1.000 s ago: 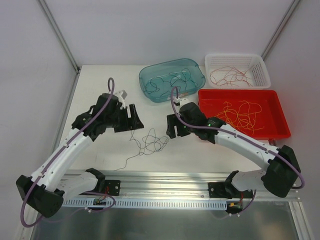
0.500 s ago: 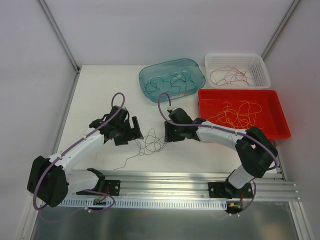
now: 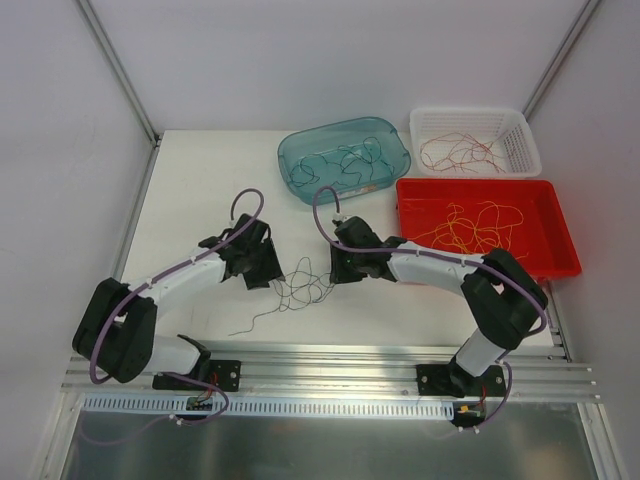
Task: Untangle the cables
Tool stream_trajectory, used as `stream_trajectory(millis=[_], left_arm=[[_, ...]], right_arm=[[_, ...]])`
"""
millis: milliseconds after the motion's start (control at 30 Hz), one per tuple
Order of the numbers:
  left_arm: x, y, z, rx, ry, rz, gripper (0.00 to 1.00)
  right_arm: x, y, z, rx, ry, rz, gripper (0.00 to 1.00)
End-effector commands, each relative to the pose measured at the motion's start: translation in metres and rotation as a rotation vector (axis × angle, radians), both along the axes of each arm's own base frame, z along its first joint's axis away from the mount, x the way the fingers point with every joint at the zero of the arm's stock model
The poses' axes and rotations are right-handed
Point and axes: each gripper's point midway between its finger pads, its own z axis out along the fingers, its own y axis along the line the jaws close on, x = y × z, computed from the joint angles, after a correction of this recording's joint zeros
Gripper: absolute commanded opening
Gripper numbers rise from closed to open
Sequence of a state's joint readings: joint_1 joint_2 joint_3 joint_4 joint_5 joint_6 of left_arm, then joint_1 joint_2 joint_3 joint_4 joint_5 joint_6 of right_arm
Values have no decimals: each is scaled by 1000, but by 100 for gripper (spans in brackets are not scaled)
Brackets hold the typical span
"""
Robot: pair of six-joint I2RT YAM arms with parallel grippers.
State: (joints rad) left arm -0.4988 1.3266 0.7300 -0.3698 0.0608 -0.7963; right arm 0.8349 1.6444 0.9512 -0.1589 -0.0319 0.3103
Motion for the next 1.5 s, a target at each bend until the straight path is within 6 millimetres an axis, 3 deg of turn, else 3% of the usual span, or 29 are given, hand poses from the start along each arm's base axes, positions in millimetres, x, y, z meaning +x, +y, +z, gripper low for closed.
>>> stream_trajectory(millis=[0, 33, 67, 167, 233, 333, 367, 433, 467, 533, 567, 733, 833, 933, 1067, 1300, 1467], left_arm=[[3, 2, -11, 27, -2, 27, 46], [5, 4, -13, 38, -8, 33, 40], [4, 5, -15, 47, -6, 27, 26], [10, 17, -17, 111, -40, 31, 0], [14, 23, -15, 147, -66, 34, 0], [24, 33, -1, 180, -114, 43, 0], [28, 39, 3, 196, -126, 49, 0], [33, 48, 17, 209, -157, 64, 0], [38, 59, 23, 236, -177, 81, 0], [44, 70, 40, 251, -218, 102, 0], [47, 77, 46, 269, -237, 108, 0], [61, 114, 94, 312, -357, 183, 0], [64, 140, 114, 378, -400, 227, 0], [64, 168, 120, 425, -387, 286, 0], [61, 198, 118, 466, -347, 355, 0], [53, 243, 100, 448, -238, 503, 0], [54, 256, 97, 400, -217, 545, 0]], right_arm=[[3, 3, -1, 19, -7, -11, 26], [3, 2, -1, 17, -7, -14, 24], [3, 2, 0, 16, -13, -10, 18], [3, -6, 7, -1, -37, -6, 4], [4, -17, 13, -47, -73, 0, 1], [9, -38, 42, -107, -159, 8, 1], [13, -48, 63, -109, -220, -11, 1], [14, -68, 81, -153, -257, -19, 1], [20, -78, 109, -153, -338, -29, 1], [22, -100, 130, -203, -386, -39, 1], [28, -110, 151, -231, -450, -40, 1], [27, -161, 224, -236, -602, -120, 1], [22, -187, 265, -191, -689, -173, 1], [17, -211, 292, -202, -746, -213, 1], [9, -242, 314, -264, -803, -278, 1], [4, -273, 325, -373, -846, -341, 1], [1, -267, 331, -316, -860, -317, 1]])
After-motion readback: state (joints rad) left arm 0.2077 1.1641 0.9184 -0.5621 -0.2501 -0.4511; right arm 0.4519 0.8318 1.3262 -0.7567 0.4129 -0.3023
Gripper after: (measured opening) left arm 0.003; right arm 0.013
